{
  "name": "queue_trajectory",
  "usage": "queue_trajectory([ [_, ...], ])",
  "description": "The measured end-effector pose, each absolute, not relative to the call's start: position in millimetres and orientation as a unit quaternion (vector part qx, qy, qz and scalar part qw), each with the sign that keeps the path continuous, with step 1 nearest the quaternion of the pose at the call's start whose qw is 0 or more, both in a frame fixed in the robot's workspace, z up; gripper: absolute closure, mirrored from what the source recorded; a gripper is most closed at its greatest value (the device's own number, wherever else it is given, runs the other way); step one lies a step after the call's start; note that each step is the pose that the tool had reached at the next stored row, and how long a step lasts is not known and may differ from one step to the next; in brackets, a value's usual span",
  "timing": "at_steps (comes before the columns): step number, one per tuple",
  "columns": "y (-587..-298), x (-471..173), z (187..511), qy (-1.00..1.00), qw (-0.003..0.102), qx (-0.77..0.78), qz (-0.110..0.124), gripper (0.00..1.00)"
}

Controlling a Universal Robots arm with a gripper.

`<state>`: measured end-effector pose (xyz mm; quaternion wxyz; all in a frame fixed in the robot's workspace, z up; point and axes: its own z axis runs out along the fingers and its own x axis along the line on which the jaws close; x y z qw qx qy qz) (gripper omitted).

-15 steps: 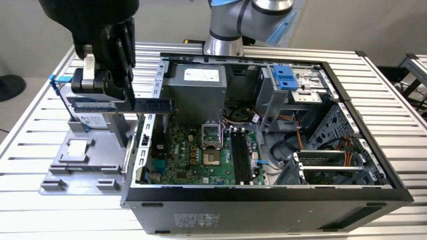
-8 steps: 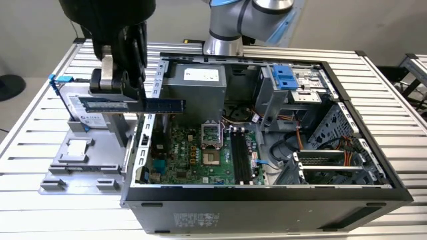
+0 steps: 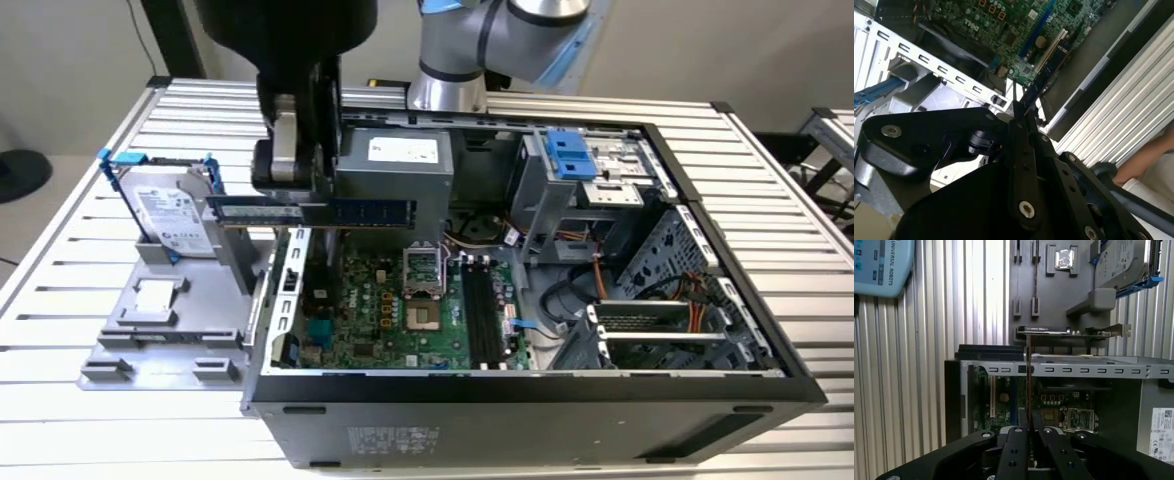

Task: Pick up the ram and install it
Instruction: 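Pick up the ram and move it above insertion slot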

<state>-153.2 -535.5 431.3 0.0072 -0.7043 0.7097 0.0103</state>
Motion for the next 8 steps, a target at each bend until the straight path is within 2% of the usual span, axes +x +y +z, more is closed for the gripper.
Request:
queue_trajectory([
  [8,-536,-126,431,0.71,0.007,-0.704,0.01,1.0],
])
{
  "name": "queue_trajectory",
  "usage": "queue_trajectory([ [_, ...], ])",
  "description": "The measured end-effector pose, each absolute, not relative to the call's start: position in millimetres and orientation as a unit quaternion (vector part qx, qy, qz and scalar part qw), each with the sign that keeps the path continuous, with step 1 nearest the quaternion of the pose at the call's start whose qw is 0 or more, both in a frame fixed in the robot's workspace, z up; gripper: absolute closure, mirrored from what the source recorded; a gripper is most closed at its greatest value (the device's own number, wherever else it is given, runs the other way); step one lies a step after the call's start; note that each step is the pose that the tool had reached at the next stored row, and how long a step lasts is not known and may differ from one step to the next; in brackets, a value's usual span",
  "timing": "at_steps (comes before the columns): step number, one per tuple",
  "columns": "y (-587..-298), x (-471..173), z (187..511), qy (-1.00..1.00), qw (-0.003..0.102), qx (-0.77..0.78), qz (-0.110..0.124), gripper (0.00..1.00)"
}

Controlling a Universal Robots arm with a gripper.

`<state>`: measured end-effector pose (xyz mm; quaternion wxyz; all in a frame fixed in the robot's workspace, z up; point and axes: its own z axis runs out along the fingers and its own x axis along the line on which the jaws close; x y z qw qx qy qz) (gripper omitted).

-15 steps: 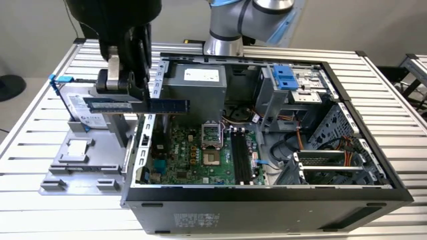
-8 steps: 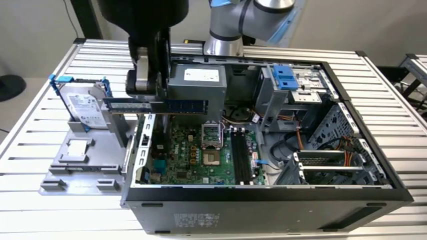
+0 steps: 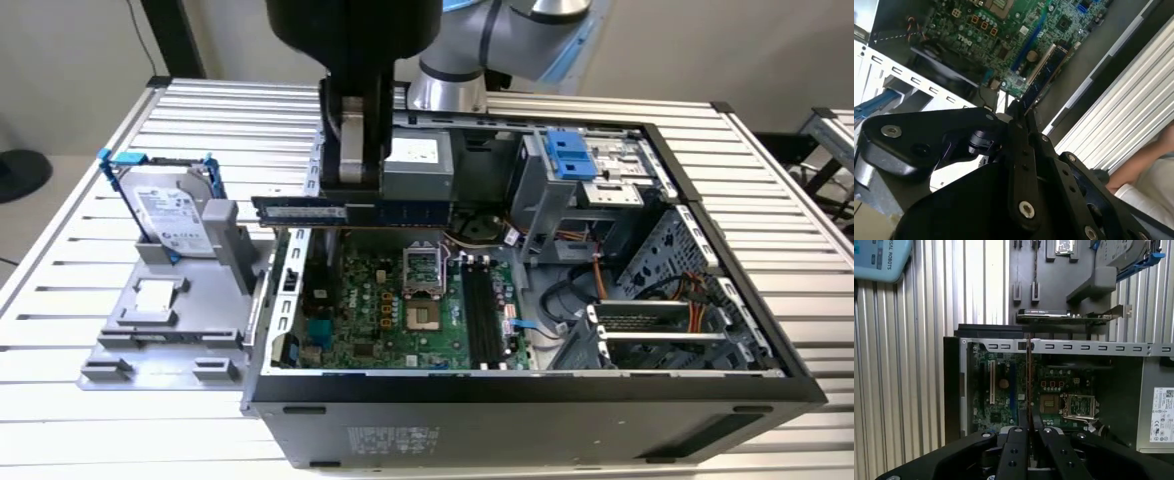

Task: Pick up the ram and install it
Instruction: 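Pick up the ram and move it above insertion slot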

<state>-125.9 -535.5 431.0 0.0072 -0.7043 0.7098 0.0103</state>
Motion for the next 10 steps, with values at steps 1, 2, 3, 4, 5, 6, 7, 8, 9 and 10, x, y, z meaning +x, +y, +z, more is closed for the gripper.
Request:
queue_trajectory([
  [1,-536,-122,431,0.71,0.007,-0.704,0.01,1.0],
  [2,-536,-119,431,0.71,0.007,-0.704,0.01,1.0],
  [3,-536,-116,431,0.71,0.007,-0.704,0.01,1.0],
  [4,-536,-113,431,0.71,0.007,-0.704,0.01,1.0],
  [5,-536,-110,431,0.71,0.007,-0.704,0.01,1.0],
  [6,-536,-108,431,0.71,0.007,-0.704,0.01,1.0],
  [7,-536,-105,431,0.71,0.007,-0.704,0.01,1.0],
  [8,-536,-103,431,0.71,0.007,-0.704,0.01,1.0],
  [9,-536,-101,431,0.71,0.007,-0.704,0.01,1.0],
  [10,-536,-98,431,0.71,0.007,-0.704,0.01,1.0],
])
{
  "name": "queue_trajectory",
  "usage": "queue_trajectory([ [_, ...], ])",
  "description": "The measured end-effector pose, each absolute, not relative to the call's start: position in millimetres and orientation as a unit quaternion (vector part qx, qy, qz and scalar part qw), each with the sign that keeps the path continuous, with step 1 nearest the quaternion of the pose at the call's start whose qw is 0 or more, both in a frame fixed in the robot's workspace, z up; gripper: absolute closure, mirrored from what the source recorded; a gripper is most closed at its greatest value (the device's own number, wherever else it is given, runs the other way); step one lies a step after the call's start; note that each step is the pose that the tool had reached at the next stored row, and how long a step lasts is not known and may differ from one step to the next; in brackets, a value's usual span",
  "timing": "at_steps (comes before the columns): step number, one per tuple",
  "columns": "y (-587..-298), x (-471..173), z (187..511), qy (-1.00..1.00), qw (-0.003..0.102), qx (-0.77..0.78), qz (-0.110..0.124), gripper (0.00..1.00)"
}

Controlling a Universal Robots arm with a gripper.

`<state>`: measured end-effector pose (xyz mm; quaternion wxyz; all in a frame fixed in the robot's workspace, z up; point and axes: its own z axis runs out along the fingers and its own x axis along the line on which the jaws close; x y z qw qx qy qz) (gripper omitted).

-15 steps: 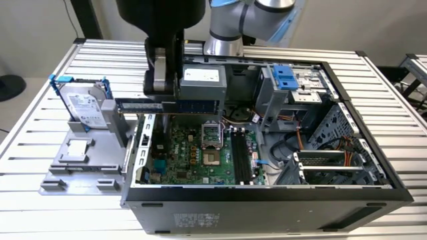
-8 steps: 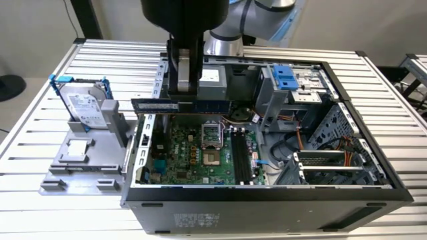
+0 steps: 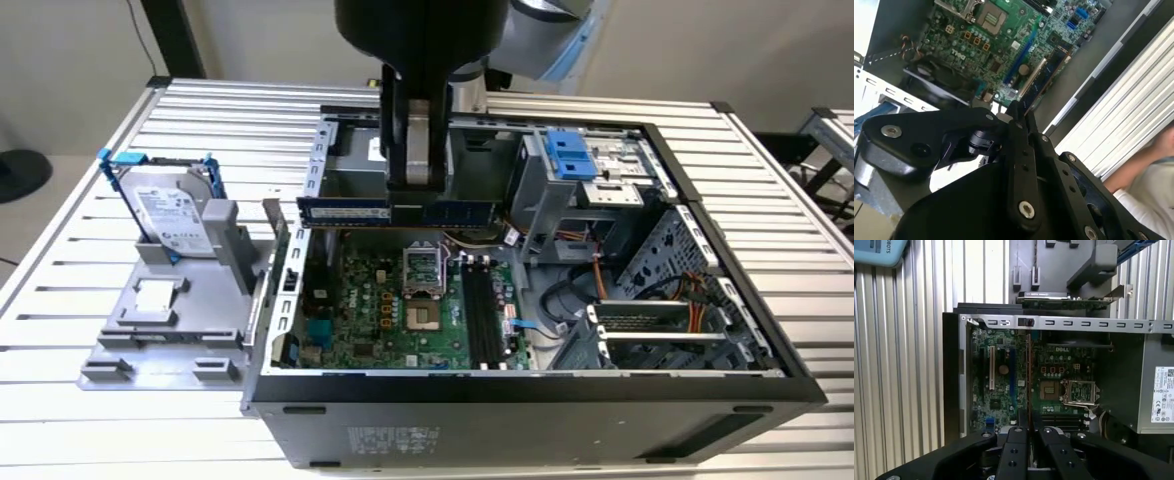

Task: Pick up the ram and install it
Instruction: 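Pick up the ram and move it above insertion slot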

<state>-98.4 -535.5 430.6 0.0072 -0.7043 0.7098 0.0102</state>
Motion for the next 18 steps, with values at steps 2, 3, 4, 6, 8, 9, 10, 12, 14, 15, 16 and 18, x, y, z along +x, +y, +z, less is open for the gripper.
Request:
queue_trajectory([
  [2,-536,-93,431,0.71,0.007,-0.704,0.01,1.0],
  [3,-536,-90,431,0.71,0.007,-0.704,0.01,1.0],
  [4,-536,-86,430,0.71,0.007,-0.704,0.01,1.0],
  [6,-536,-79,430,0.71,0.007,-0.704,0.01,1.0],
  [8,-536,-71,430,0.71,0.007,-0.704,0.01,1.0],
  [9,-536,-67,430,0.71,0.007,-0.704,0.01,1.0],
  [10,-536,-62,430,0.71,0.007,-0.704,0.01,1.0],
  [12,-536,-53,430,0.71,0.007,-0.704,0.01,1.0],
  [14,-536,-44,430,0.71,0.007,-0.704,0.01,1.0],
  [15,-536,-39,429,0.71,0.007,-0.704,0.01,1.0],
  [16,-536,-35,429,0.71,0.007,-0.704,0.01,1.0],
  [18,-536,-26,429,0.71,0.007,-0.704,0.01,1.0],
])
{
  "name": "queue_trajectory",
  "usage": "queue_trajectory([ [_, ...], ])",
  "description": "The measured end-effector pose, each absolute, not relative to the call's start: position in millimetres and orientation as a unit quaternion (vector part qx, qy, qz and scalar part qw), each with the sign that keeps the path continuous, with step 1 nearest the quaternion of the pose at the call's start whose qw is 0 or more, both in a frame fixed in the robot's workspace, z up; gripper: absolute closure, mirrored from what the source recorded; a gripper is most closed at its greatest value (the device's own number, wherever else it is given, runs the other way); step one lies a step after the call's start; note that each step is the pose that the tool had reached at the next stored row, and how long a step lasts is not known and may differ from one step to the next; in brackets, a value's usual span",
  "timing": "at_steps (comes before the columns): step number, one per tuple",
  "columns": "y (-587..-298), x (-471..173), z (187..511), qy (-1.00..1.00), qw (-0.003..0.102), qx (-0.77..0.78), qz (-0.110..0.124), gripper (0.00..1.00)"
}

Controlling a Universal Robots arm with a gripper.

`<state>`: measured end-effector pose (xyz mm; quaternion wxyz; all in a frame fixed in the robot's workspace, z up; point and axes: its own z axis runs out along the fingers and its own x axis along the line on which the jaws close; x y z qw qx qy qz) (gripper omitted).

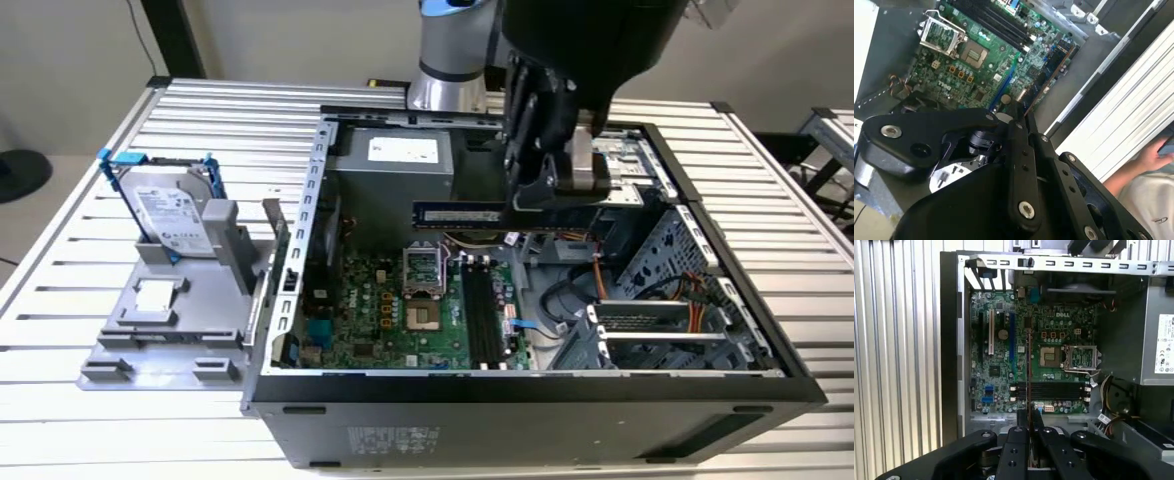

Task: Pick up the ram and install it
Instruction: 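Pick up the ram and move it above insertion slot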

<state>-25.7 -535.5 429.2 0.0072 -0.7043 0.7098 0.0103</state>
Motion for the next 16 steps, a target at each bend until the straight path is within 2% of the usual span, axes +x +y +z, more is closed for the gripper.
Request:
queue_trajectory([
  [9,-535,10,429,0.71,0.007,-0.704,0.01,1.0],
  [16,-535,14,429,0.71,0.007,-0.704,0.01,1.0],
])
